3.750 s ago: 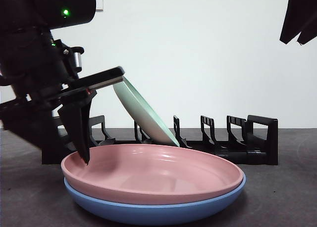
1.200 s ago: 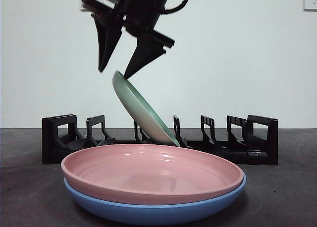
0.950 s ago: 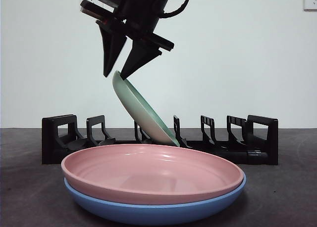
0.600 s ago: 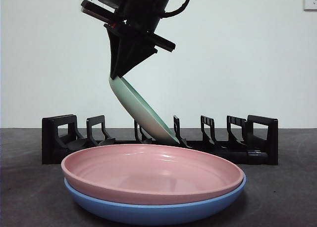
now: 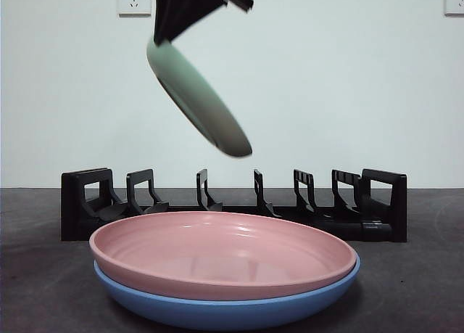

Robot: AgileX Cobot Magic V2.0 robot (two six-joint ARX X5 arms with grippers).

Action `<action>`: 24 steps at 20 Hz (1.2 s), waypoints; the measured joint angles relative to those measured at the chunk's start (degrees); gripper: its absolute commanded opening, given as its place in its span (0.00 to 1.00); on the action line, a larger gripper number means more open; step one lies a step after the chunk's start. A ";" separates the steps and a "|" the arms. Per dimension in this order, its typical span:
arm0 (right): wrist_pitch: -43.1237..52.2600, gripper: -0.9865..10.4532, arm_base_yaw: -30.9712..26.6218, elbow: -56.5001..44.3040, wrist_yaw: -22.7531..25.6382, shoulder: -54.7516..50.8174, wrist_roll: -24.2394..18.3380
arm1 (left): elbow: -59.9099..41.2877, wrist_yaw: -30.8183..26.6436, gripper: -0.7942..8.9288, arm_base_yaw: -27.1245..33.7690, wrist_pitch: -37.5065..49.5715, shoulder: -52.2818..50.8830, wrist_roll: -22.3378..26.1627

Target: Place the plate

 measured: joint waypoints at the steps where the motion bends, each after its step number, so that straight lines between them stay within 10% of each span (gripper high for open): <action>1: -1.57 0.10 0.48 1.46 0.11 0.00 -0.92 | 0.00 0.00 0.44 0.00 0.15 0.00 0.02; 14: -3.80 0.10 10.47 -1.03 6.21 -7.61 -5.99 | 0.00 -0.02 0.44 0.00 1.46 0.00 0.00; 24: 14.93 0.10 20.85 -37.16 18.82 -25.68 -6.21 | 0.00 -0.02 0.44 0.00 1.46 0.00 0.02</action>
